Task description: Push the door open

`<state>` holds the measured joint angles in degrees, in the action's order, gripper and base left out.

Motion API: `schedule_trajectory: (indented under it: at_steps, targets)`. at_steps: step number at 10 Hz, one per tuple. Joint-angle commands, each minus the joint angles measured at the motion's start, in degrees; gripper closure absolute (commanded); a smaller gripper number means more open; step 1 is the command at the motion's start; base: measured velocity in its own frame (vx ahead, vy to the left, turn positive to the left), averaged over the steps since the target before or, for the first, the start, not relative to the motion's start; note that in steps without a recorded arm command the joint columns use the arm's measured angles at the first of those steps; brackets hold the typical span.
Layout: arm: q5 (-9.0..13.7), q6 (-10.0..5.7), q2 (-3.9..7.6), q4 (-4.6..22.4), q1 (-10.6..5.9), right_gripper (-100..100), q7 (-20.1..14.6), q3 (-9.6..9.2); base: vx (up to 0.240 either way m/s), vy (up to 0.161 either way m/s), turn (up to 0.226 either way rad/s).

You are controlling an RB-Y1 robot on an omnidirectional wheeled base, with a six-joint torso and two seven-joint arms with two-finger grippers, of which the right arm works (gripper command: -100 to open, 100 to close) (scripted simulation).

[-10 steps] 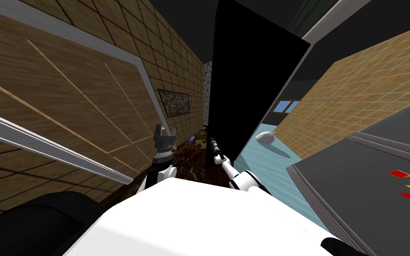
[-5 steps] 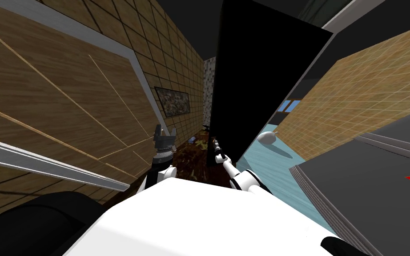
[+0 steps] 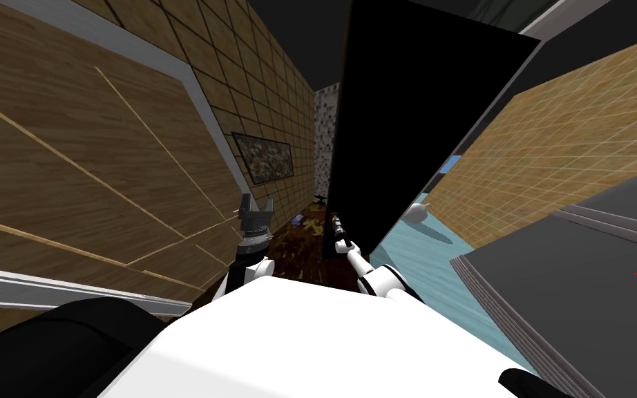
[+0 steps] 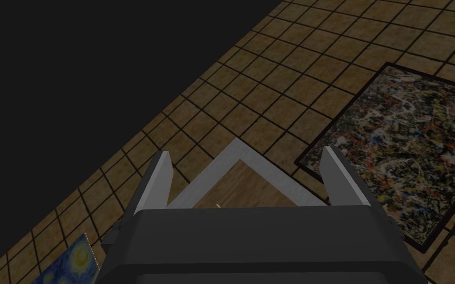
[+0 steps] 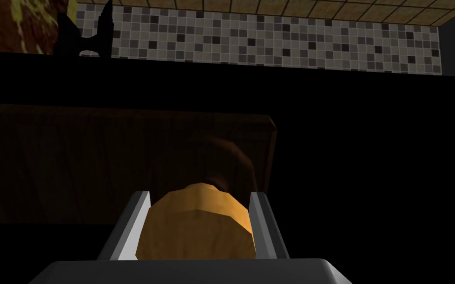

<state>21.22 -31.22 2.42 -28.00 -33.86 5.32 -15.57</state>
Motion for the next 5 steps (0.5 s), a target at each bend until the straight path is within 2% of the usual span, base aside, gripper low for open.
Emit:
schedule_trajectory:
  at_steps: [1,2,5]
  targets:
    - [0.0,0.00,0.00,0.0,0.00,100,0.0,0.00,0.043,0.042,-0.018]
    - [0.4,-0.10,0.85,0.0,-0.06,100,0.4,1.07,0.129,0.116,-0.048]
    - [1.1,-0.27,1.77,0.3,-0.06,100,0.9,2.53,0.171,0.162,-0.073]
